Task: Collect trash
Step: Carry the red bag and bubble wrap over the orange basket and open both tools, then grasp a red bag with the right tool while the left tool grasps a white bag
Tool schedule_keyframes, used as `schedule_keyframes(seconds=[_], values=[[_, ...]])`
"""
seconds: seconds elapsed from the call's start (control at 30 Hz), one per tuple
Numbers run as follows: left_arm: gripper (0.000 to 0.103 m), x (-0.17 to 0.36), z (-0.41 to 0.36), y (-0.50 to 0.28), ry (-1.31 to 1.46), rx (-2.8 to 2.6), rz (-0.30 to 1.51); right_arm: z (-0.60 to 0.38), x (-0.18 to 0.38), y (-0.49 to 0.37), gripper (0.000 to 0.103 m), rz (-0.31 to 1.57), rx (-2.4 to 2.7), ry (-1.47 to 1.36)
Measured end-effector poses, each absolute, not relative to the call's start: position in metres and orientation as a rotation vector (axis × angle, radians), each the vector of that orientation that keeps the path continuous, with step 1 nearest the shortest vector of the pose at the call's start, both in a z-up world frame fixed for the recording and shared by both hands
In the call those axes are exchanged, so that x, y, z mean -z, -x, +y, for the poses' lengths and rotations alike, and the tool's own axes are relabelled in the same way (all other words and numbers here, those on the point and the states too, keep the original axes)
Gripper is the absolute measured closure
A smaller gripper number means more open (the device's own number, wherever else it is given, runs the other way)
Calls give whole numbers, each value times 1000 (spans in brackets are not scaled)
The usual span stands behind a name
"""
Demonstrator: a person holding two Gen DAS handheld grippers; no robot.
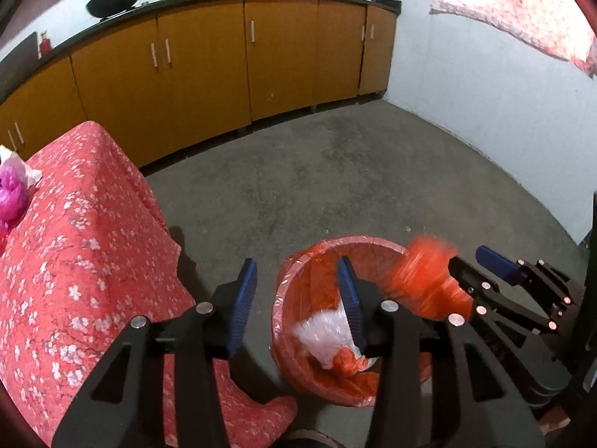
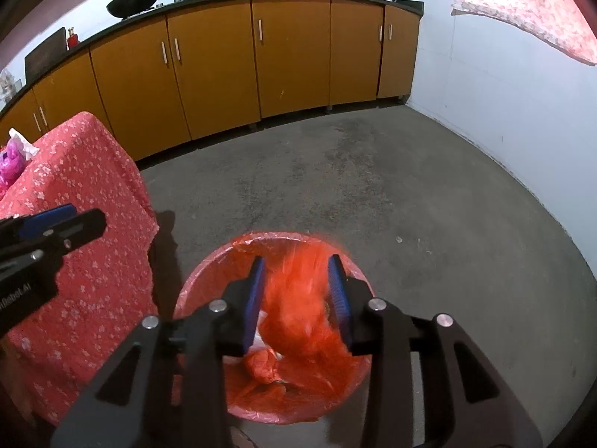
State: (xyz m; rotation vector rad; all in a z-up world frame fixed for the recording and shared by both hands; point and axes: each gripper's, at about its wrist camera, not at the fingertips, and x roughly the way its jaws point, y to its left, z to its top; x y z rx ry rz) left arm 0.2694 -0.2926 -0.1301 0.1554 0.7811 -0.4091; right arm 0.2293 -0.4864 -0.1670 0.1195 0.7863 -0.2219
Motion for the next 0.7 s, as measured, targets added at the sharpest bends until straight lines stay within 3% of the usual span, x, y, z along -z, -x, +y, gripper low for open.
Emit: schedule_keyframes(seconds=[0.33,0.7], values=[[58,88,-240,-271,-30,358,725,-462,130,-231,63,717,167,-130],[51,34,-72,-245,-54,113,548,-327,61,-263,61,629,-126,-129]])
